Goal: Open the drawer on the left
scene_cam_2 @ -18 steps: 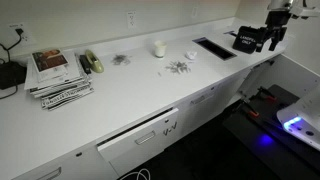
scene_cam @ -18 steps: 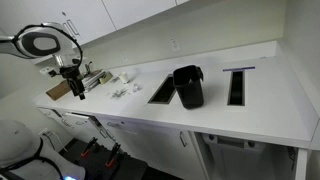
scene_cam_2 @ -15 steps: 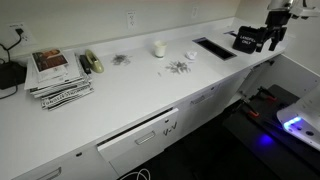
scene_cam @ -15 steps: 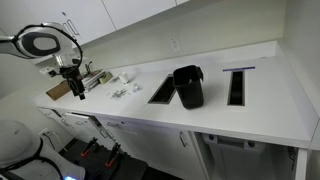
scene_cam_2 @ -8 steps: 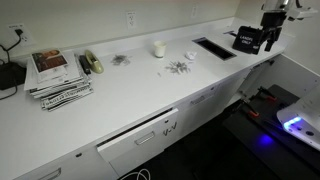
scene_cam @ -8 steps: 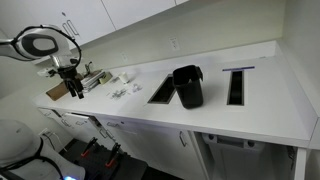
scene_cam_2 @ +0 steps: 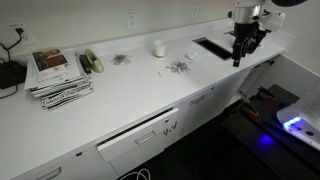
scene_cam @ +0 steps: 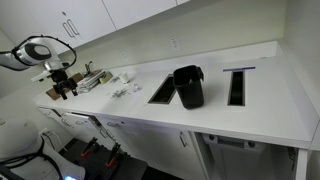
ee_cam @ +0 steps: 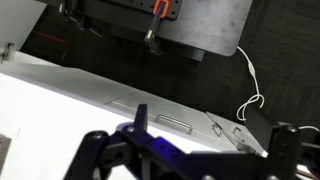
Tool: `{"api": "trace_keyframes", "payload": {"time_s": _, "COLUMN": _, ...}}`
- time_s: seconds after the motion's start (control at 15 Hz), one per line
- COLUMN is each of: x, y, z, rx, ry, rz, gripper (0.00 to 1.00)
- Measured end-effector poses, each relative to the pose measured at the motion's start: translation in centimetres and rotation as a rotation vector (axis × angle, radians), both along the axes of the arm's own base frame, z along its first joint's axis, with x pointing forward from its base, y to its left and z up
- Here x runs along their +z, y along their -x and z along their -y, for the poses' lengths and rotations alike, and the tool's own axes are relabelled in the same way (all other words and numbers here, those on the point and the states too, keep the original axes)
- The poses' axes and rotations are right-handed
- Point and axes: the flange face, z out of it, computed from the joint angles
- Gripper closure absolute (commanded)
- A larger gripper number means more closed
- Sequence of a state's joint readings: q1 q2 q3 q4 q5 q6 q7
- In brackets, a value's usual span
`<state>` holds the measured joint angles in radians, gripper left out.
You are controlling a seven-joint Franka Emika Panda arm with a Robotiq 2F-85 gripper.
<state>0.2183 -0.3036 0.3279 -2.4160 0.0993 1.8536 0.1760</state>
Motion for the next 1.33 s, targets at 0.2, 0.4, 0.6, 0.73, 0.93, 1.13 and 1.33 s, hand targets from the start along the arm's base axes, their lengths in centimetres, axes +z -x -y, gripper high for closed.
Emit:
{"api": "trace_keyframes", "payload": {"time_s": 0.2, "x": -1.9, "y": 0.1, "z": -5.5, "rx": 0.169, "ry": 0.015, "rz": -0.010, "gripper": 0.00}}
{"api": "trace_keyframes", "payload": {"time_s": 0.4, "x": -3.9, "y": 1.4, "z": -10.3, "rx": 0.339, "ry": 0.011, "rz": -0.024, "gripper": 0.00}}
{"api": "trace_keyframes", "payload": {"time_s": 0.6, "x": -5.3, "y": 3.4, "z": -14.0, "rx": 0.490, "ry": 0.005, "rz": -0.051, "gripper": 0.00}}
{"api": "trace_keyframes", "payload": {"time_s": 0.73, "x": -5.4, "y": 3.8, "z": -14.6, "rx": 0.513, "ry": 0.005, "rz": -0.054, "gripper": 0.00}}
{"api": "trace_keyframes", "payload": {"time_s": 0.93, "x": -5.3, "y": 3.5, "z": -14.5, "rx": 0.522, "ry": 0.000, "rz": -0.054, "gripper": 0.00}}
{"api": "trace_keyframes", "payload": {"time_s": 1.13, "x": -5.8, "y": 3.5, "z": -14.6, "rx": 0.539, "ry": 0.013, "rz": -0.054, "gripper": 0.00}}
{"api": "trace_keyframes", "payload": {"time_s": 1.33, "x": -8.3, "y": 4.5, "z": -16.8, "rx": 0.643, "ry": 0.023, "rz": -0.024, "gripper": 0.00}}
